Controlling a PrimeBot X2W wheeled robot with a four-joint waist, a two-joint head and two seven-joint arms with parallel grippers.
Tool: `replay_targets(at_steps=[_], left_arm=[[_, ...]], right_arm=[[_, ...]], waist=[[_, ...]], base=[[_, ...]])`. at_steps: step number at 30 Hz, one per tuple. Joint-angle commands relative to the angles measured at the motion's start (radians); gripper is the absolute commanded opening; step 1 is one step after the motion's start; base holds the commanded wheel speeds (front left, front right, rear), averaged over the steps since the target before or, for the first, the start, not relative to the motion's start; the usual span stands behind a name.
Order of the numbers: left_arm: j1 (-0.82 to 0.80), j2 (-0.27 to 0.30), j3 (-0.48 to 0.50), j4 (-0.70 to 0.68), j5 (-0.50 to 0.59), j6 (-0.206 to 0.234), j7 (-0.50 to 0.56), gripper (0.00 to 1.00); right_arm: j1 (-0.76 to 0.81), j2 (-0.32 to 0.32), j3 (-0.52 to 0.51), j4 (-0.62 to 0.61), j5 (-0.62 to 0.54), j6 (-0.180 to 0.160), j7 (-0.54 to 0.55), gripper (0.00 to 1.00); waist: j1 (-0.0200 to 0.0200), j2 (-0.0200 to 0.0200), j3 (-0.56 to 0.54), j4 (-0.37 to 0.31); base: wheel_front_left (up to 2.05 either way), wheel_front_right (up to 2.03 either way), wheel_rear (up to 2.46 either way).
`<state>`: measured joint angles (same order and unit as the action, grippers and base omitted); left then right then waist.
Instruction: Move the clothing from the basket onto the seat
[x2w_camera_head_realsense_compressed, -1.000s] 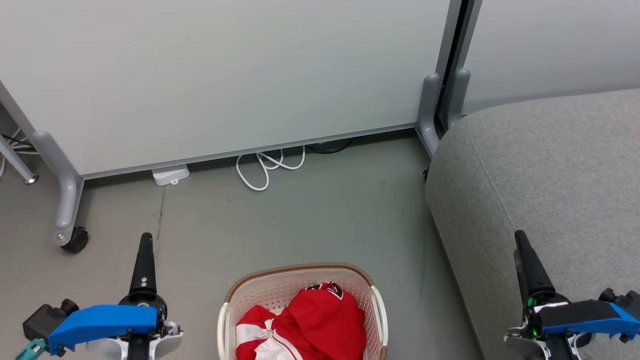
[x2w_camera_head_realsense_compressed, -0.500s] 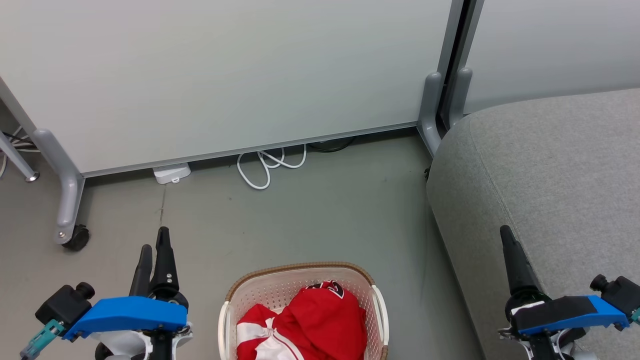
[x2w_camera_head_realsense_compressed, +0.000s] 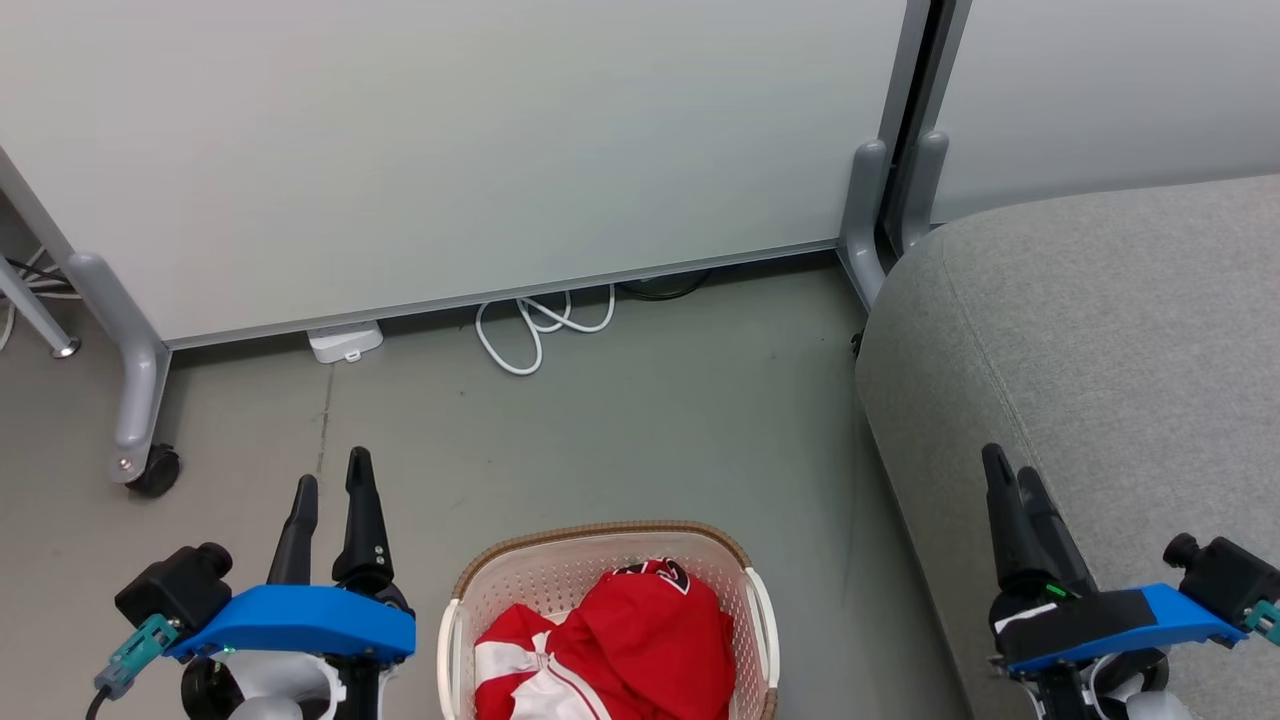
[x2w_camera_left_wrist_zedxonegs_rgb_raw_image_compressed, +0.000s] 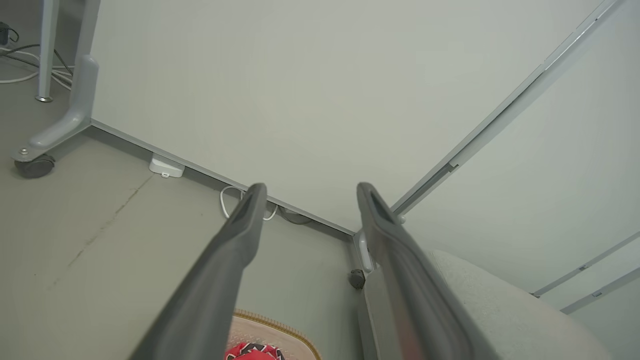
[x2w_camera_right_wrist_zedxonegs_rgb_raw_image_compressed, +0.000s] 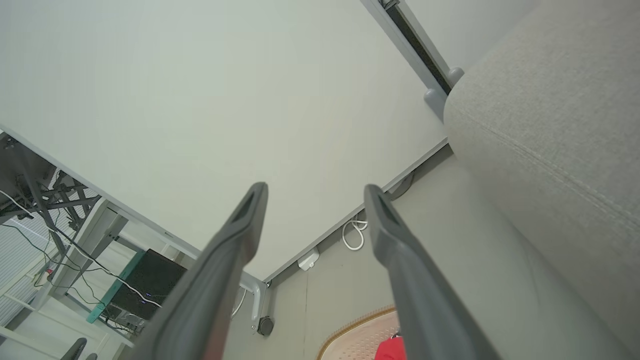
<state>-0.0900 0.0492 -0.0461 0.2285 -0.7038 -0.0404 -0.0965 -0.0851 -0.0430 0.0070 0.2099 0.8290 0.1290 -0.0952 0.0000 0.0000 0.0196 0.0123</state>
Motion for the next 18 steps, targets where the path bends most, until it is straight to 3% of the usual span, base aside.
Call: replay_targets(at_steps=[1, 18], left_arm=[[-0.028, 0.007, -0.006, -0.007, 0.029, 0.005, -0.009, 1.0], [-0.036, 0.011, -0.048, -0.001, 0.22, 0.021, -0.058, 1.0]], right_arm=[[-0.025, -0.007, 0.005, -0.011, -0.029, 0.002, -0.011, 1.0], [-0.029, -0.008, 0.028, -0.006, -0.217, 0.002, -0.058, 1.0]], waist=[[0.0, 0.0, 0.0, 0.0], [0.0, 0.0, 0.001, 0.008]], base=[[0.0, 0.0, 0.0], [0.0, 0.0, 0.0]])
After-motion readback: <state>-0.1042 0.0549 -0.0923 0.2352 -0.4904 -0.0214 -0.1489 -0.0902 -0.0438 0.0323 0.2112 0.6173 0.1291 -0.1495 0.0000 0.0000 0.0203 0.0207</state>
